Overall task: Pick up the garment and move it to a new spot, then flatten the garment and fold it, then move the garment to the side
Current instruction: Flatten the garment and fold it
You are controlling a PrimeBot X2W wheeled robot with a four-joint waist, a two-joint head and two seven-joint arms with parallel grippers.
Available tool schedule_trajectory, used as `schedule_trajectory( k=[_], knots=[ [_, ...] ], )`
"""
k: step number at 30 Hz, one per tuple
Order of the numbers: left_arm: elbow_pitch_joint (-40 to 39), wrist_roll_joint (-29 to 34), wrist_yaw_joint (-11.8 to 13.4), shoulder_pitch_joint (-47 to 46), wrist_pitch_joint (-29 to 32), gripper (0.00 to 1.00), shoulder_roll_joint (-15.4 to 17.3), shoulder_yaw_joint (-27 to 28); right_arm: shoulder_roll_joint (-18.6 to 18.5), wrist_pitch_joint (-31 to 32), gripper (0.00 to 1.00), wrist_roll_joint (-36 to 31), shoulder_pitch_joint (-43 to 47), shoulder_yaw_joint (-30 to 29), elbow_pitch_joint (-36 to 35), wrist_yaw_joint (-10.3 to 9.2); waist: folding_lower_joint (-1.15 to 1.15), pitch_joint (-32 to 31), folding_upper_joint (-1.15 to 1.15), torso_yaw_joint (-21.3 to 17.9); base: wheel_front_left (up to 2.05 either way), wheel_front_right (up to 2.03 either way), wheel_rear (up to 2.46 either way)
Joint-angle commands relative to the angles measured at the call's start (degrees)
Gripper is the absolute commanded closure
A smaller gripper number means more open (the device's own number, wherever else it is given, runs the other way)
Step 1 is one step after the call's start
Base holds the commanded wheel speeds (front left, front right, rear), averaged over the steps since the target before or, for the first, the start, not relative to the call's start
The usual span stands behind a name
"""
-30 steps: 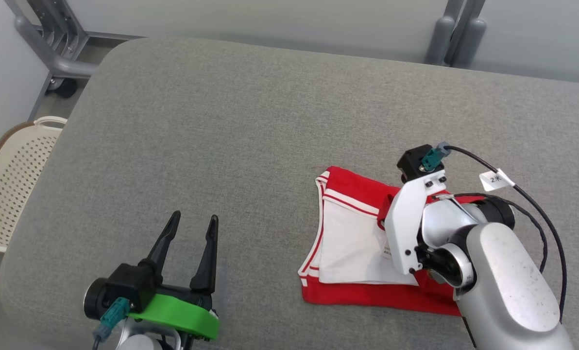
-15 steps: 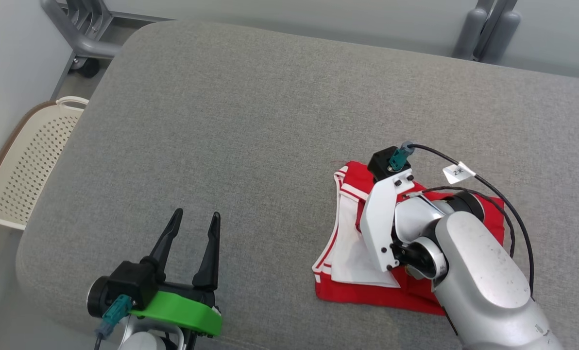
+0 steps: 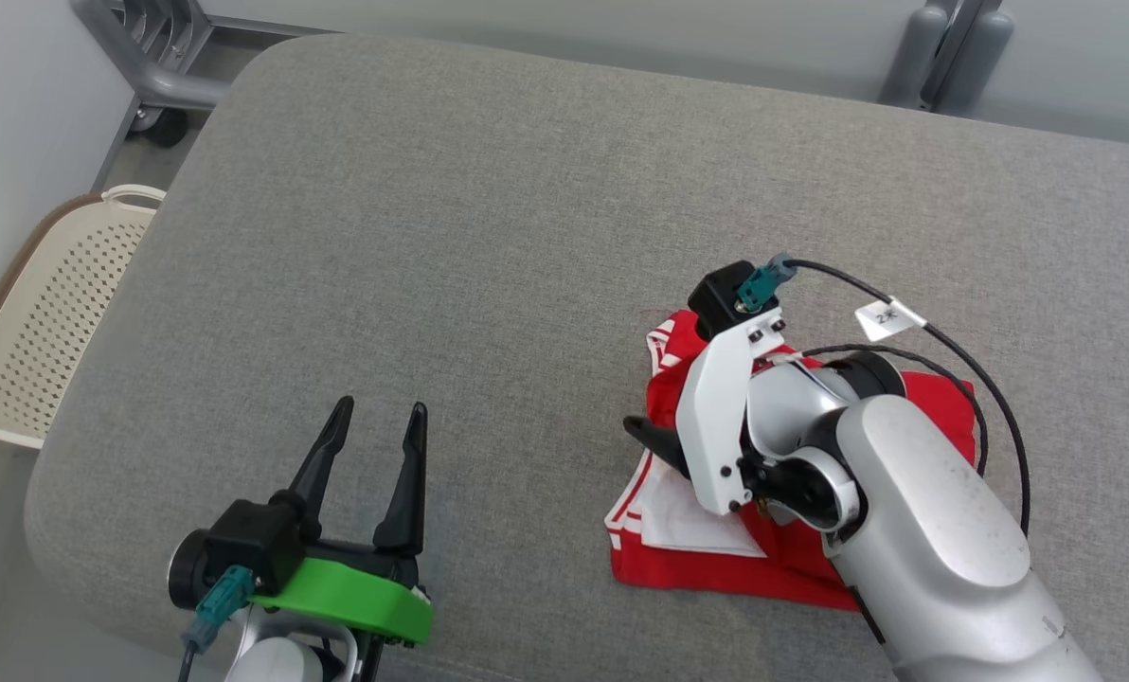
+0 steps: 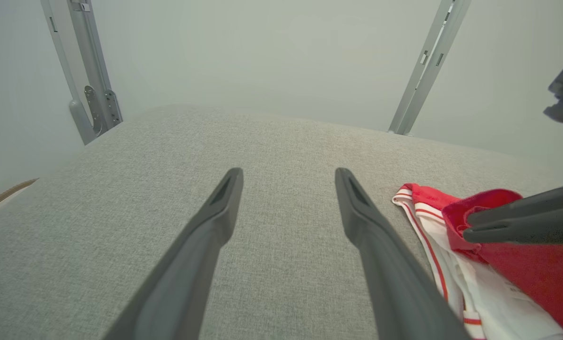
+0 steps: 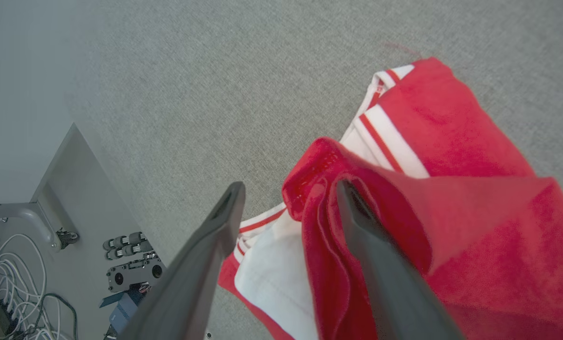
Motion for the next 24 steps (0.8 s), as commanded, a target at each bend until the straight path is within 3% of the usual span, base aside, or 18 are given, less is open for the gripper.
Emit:
schedule_trajectory(
  k=[1, 9, 16, 24],
  knots=[
    [0.01, 0.04, -0.16, -0.69, -0.14, 0.0, -0.19, 0.36, -0.46, -1.35, 0.0, 0.95, -0.81, -0.33, -1.74, -0.01, 0.0, -0.1, 0.0, -0.23, 0.0, 0.0, 0.0],
    [-0.38, 0.73, -0.16, 0.13, -0.14, 0.0, -0.05, 1.6, -5.41, -11.68, 0.0, -2.3, 0.98, -7.69, -11.37, -0.01, 0.0, -0.95, 0.0, -1.75, 0.0, 0.0, 0.0],
    [-0.67, 0.96, -0.16, 0.72, -0.14, 0.0, -0.09, 1.74, -9.25, -16.51, 0.0, -7.55, 6.83, -12.65, -14.73, -0.01, 0.0, -1.34, 0.0, -2.83, 0.0, 0.0, 0.0],
    [-0.8, 0.93, -0.16, 0.71, -0.14, 0.0, -0.13, 1.86, -11.43, -20.61, 0.0, -8.73, 16.97, -11.69, -16.87, -0.01, 0.0, -1.37, 0.0, -3.6, 0.0, 0.0, 0.0]
  ],
)
